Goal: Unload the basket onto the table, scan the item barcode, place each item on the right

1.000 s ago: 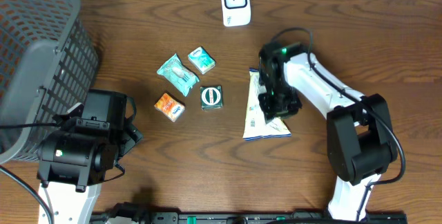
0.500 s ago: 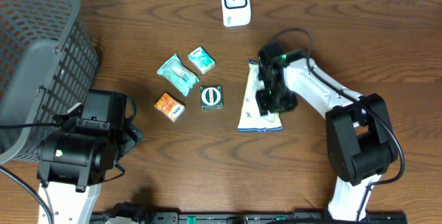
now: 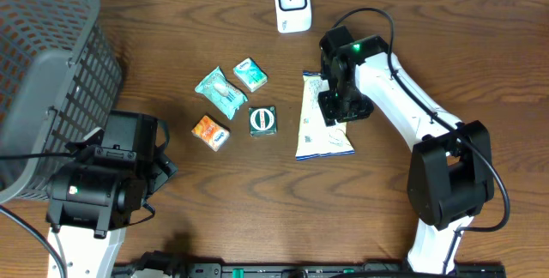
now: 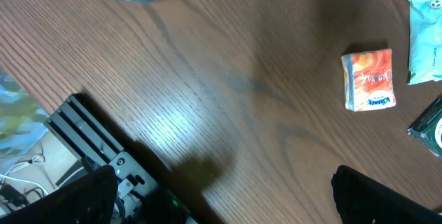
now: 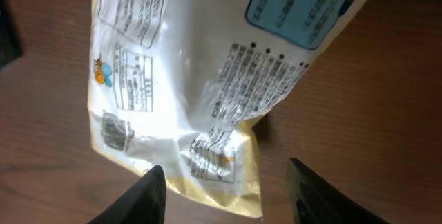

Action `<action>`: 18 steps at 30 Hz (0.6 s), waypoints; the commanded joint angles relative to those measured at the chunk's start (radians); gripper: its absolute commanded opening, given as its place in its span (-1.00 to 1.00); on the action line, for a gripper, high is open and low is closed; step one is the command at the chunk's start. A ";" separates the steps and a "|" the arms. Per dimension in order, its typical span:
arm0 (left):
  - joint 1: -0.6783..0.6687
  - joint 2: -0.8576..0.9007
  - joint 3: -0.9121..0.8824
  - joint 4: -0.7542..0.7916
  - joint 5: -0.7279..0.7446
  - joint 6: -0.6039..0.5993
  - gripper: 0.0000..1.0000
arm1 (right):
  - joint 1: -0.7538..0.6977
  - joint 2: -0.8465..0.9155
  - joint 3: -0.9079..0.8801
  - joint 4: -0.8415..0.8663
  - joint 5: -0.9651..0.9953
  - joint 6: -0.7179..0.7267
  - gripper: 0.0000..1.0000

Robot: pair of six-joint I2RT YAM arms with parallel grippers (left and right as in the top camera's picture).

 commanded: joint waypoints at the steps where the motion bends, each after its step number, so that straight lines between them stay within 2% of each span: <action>1: 0.004 -0.005 0.019 -0.003 -0.016 -0.010 0.95 | -0.002 0.008 -0.034 0.038 0.110 0.031 0.04; 4: 0.004 -0.005 0.019 -0.003 -0.016 -0.010 0.95 | -0.019 0.008 -0.071 0.097 0.144 0.084 0.12; 8: 0.004 -0.005 0.019 -0.003 -0.016 -0.009 0.95 | -0.064 0.008 -0.127 0.164 0.048 0.085 0.55; 15: 0.004 -0.005 0.019 -0.003 -0.016 -0.010 0.95 | -0.152 0.008 -0.192 0.240 -0.130 0.044 0.50; 18: 0.004 -0.005 0.019 -0.003 -0.017 -0.010 0.95 | -0.179 0.008 -0.195 0.241 -0.170 0.016 0.80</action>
